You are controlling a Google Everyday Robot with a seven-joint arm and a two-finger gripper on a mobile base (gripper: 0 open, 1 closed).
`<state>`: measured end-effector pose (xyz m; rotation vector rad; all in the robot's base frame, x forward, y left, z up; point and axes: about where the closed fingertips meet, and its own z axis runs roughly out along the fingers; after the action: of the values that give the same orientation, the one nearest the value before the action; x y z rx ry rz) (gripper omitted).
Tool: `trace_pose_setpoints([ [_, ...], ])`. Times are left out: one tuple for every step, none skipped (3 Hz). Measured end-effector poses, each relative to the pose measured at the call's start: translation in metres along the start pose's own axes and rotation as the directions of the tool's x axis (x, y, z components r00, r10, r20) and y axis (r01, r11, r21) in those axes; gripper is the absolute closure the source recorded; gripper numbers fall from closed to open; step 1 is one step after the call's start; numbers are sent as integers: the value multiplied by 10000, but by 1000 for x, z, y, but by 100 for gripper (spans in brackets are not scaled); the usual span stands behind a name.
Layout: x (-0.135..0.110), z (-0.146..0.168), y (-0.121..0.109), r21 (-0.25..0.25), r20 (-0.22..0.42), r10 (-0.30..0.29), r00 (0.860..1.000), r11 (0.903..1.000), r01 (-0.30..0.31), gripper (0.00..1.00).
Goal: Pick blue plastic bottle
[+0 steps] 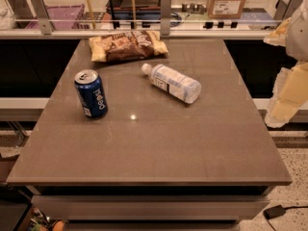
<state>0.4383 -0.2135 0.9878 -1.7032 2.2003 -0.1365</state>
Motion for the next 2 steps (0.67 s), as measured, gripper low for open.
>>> trace_pose_setpoints([
  [0,-1,0,27,8,6,10000,10000,-6,0],
  [-10,-6,-10,193,256,339,9991,9992,-344,0],
])
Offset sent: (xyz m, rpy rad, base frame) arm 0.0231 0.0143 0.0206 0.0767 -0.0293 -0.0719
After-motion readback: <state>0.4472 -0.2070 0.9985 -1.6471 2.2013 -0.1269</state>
